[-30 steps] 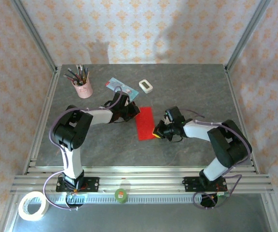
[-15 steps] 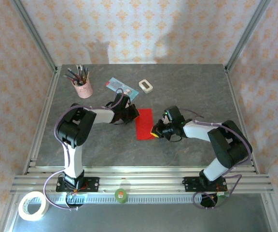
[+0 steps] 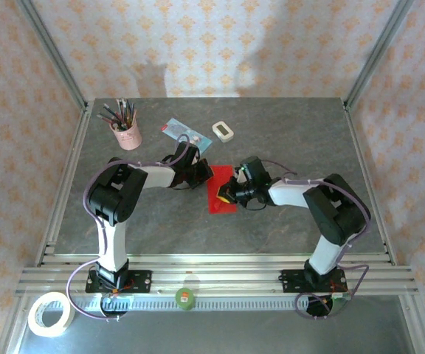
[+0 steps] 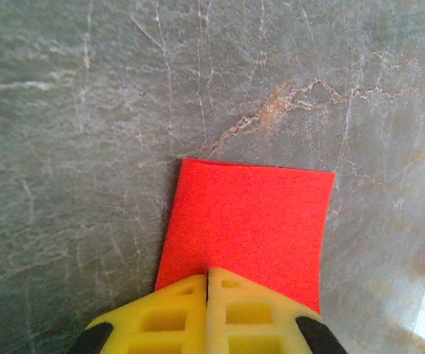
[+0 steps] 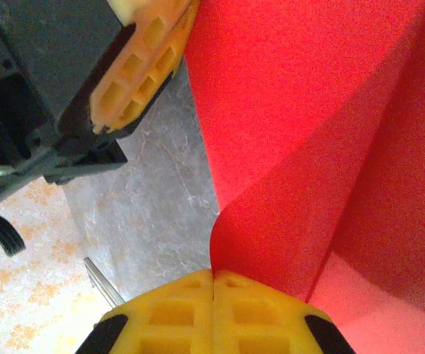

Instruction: Fold a paper plane with a square sheet of paper (pick it up from the middle)

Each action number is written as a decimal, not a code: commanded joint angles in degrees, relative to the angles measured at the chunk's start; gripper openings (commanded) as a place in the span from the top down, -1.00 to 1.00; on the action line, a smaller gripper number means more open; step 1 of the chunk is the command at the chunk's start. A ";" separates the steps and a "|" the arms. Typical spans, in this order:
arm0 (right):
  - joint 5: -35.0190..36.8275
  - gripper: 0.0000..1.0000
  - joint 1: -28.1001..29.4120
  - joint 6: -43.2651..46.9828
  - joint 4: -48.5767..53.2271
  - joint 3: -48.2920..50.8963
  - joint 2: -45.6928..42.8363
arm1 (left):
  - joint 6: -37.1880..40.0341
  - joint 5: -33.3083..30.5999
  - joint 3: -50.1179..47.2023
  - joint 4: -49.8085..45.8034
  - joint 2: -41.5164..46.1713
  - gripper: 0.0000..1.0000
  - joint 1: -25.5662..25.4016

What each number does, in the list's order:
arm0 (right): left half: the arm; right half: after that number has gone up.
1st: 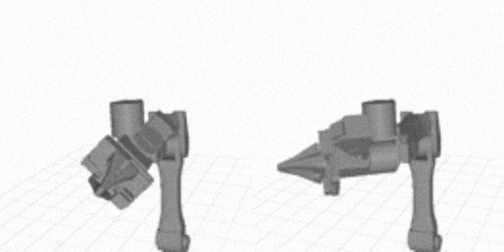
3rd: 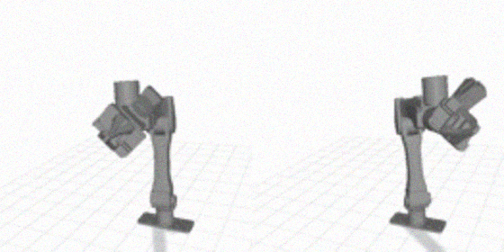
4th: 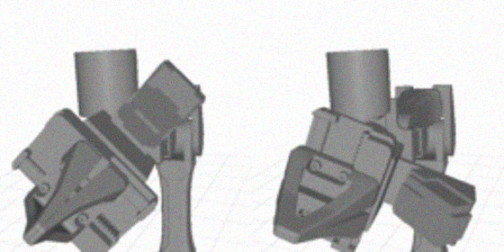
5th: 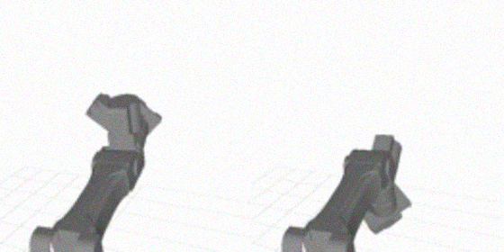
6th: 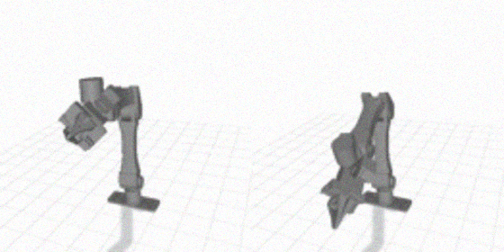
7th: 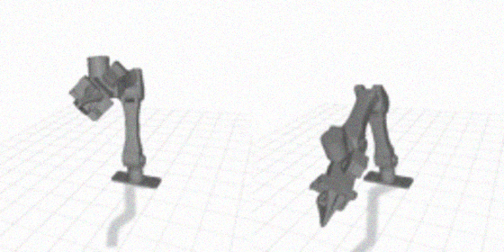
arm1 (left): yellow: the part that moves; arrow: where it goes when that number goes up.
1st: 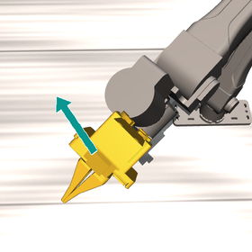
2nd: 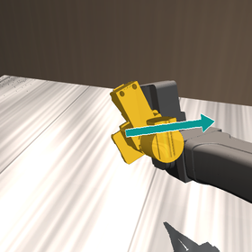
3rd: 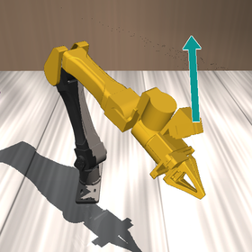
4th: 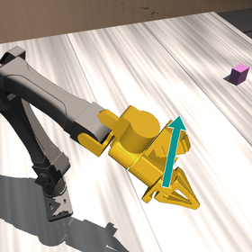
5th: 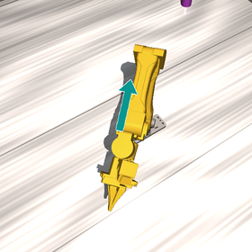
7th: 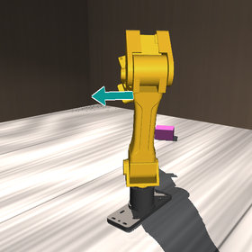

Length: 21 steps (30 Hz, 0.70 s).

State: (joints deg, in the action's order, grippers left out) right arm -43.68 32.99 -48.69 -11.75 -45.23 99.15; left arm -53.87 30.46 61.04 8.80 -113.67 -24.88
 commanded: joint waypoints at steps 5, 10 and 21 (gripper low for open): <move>3.04 1.00 0.23 -3.51 -7.00 -1.35 2.71 | 1.13 -1.15 0.44 -4.05 -2.53 0.93 -0.17; 3.78 1.00 0.23 -4.09 -8.20 -1.61 3.98 | 1.15 -1.01 0.45 -4.14 -2.68 0.93 -0.24; 5.08 1.00 0.23 -5.02 -8.80 -1.61 5.67 | 1.10 -0.96 0.23 -4.14 -2.88 0.92 -0.25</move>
State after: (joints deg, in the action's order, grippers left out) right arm -40.66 32.97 -52.99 -19.38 -45.87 104.31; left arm -53.87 30.65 61.10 8.78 -113.75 -24.88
